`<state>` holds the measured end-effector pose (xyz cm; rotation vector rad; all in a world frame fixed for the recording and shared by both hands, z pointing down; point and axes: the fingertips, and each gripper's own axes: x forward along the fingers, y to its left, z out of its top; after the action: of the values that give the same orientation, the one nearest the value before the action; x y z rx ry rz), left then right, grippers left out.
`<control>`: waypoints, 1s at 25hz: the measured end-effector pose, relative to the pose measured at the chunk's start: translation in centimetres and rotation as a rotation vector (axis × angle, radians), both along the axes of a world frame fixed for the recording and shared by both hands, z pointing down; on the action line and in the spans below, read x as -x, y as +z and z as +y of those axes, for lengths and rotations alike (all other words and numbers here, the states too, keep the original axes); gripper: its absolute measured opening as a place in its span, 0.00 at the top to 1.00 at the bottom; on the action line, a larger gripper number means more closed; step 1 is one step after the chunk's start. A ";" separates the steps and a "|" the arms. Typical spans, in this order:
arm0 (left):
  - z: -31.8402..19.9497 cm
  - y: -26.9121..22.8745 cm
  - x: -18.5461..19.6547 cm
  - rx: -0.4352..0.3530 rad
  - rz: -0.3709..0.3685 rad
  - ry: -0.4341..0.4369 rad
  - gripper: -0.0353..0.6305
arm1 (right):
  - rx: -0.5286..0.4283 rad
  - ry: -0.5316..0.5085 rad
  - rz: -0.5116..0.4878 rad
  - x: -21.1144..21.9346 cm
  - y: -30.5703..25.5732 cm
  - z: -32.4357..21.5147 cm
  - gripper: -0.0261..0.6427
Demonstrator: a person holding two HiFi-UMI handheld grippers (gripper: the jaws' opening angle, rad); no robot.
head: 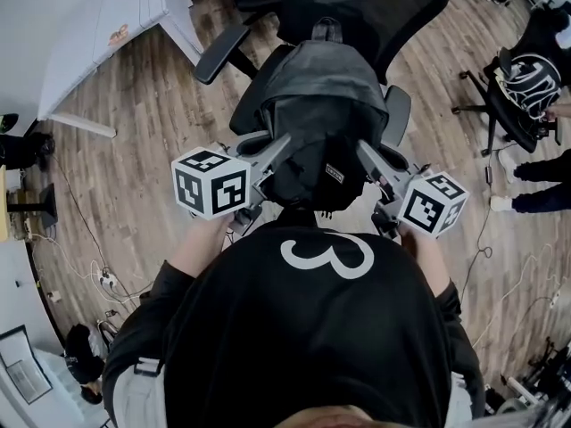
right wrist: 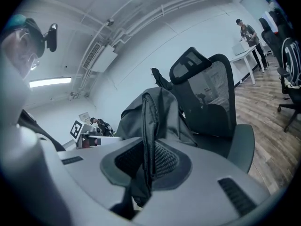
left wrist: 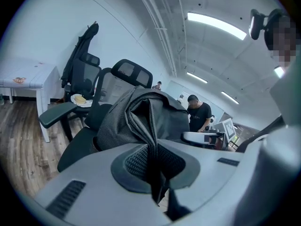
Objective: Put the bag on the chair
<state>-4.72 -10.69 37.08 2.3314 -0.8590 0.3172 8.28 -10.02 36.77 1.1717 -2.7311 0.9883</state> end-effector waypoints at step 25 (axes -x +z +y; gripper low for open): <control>-20.7 2.8 0.1 0.082 -0.015 0.044 0.90 | 0.084 0.074 0.022 -0.1 2.6 -19.9 0.88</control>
<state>-4.77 -31.43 39.87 2.2772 -0.7873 0.3815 8.38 -29.95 39.32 1.2695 -2.6188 1.0794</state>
